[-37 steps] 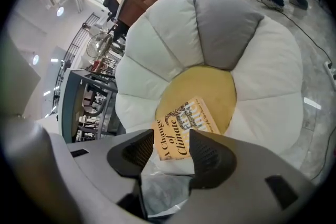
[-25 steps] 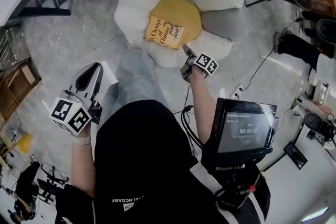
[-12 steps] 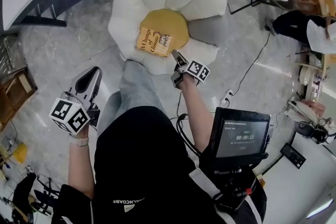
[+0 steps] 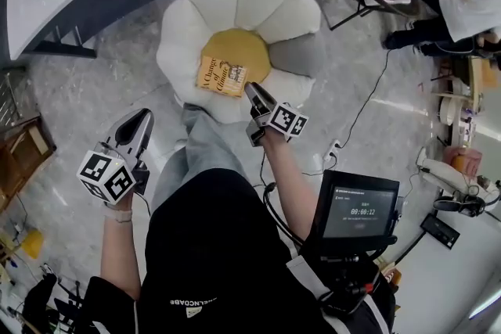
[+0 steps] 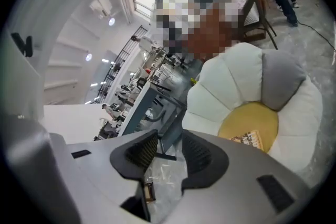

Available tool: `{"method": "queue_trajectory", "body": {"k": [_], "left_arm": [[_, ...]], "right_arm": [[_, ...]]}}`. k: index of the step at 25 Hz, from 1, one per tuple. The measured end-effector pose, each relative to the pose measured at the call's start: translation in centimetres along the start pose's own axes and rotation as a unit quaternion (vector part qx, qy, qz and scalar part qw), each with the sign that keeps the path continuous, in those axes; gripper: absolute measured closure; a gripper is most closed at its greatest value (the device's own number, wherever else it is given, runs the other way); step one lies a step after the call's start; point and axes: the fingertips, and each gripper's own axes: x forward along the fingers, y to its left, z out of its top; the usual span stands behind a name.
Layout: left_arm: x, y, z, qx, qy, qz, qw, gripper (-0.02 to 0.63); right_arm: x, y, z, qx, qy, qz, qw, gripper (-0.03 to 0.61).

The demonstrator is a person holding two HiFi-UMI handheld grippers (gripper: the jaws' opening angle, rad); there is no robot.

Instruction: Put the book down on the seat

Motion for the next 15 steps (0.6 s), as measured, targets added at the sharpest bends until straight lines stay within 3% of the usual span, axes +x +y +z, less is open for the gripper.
{"method": "queue_trajectory", "body": {"k": [9,15], "left_arm": [[0.3,-3.7,3.1,0.024,-0.005,-0.029,0.9993,0.597],[0.8,-6.1,5.7,0.042,-0.022,-0.039,0.9981,0.597]], "right_arm": [[-3.5,9.7,4.1,-0.05,-0.034,0.049,0.997,0.501],[-5.7,15.6,7.4,-0.104,-0.05,0.081,0.99,0.522]]}}
